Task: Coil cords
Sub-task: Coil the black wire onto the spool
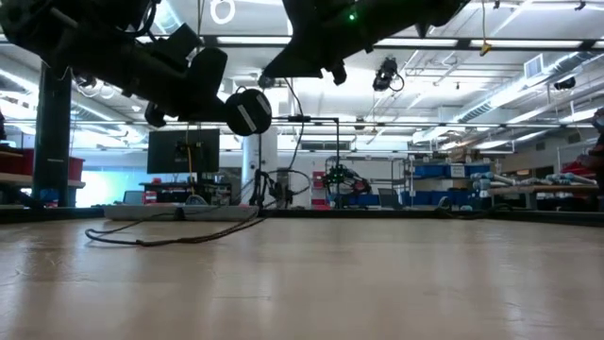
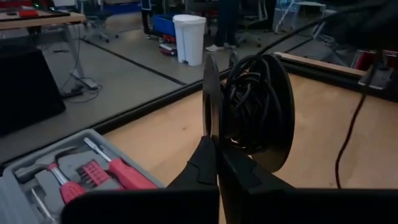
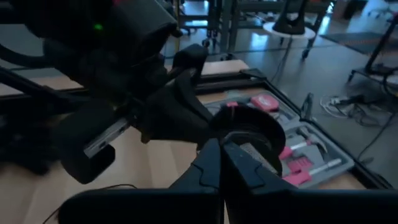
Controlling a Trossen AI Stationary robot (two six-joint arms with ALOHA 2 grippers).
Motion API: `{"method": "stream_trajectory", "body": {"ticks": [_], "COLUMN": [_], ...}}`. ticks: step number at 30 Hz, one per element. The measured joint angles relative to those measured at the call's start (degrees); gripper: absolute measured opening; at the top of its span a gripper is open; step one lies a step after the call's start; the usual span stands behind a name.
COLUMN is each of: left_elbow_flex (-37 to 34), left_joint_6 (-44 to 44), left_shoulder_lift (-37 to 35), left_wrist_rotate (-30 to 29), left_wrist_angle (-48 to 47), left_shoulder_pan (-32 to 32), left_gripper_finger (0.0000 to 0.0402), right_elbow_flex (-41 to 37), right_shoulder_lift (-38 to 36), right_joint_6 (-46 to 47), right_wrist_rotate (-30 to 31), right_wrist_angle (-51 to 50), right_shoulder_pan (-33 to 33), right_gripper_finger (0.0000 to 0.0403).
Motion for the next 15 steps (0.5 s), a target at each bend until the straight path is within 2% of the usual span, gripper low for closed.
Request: {"method": "stream_trajectory", "body": {"ticks": [8,12,15], "left_elbow_flex": [0.04,0.06,0.11], "left_joint_6": [-0.4,-0.37,-0.38], "left_shoulder_lift": [0.0,0.0,0.0], "left_wrist_rotate": [0.26,0.28,0.44], "left_wrist_angle": [1.54,2.86,2.96], "left_shoulder_pan": [-0.02,0.0,0.0], "left_gripper_finger": [0.0,0.0,0.0], "right_elbow_flex": [0.0,0.4,2.08], "right_shoulder_lift": [0.23,3.9,7.37], "right_joint_6": [-1.91,-1.38,-1.29], "right_wrist_rotate": [-4.73,-9.44,-10.8], "right_wrist_angle": [5.31,10.18,9.19], "right_shoulder_pan": [-0.35,-0.76,-0.45], "right_gripper_finger": [0.0,0.0,0.0001]}}
